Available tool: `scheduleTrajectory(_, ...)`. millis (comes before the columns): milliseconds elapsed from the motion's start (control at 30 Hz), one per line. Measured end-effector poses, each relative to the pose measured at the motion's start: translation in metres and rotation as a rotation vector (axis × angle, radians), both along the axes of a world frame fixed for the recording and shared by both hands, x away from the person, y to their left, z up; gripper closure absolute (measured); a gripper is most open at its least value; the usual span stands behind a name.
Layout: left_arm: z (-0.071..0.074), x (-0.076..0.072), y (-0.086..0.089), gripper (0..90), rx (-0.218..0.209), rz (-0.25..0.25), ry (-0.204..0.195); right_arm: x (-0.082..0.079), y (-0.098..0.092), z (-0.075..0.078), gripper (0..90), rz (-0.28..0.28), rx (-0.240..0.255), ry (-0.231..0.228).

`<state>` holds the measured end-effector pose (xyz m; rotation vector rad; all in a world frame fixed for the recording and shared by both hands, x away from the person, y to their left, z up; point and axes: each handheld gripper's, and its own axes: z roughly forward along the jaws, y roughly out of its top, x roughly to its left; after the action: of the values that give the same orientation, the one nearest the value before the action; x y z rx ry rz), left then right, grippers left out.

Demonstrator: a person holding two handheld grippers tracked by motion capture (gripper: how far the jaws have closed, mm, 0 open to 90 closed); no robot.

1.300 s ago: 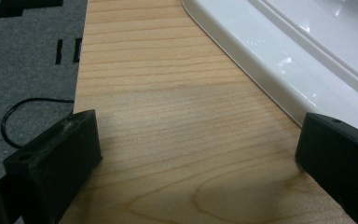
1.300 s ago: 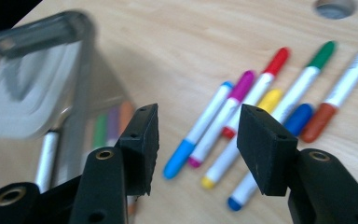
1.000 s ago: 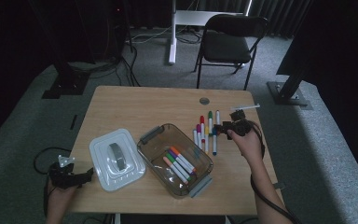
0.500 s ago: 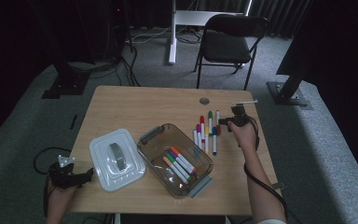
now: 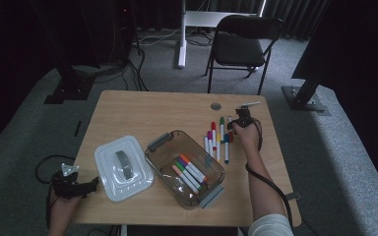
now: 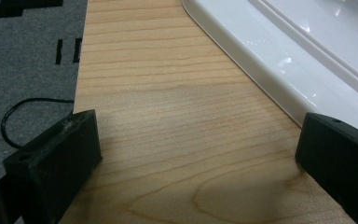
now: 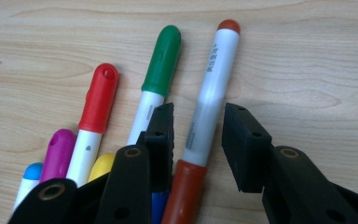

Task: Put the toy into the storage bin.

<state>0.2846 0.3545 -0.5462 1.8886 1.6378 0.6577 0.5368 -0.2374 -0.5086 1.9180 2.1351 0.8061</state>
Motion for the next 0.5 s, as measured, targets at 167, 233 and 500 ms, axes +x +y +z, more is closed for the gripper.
scheduleTrajectory(167,0.0,0.0001,0.0002,0.5,0.0,-0.002,0.0,-0.0004,-0.0002,-0.0047,65.3,-0.008,-0.018,0.016)
scheduleTrajectory(233,0.0,0.0001,0.0002,0.5,0.0,-0.003,0.0,-0.0002,-0.0004,-0.0072,65.9,-0.01,-0.022,0.022)
scheduleTrajectory(500,0.0,0.0001,0.0002,0.5,0.0,-0.002,0.0,-0.0017,-0.0088,-0.0068,76.1,-0.052,-0.085,0.036)
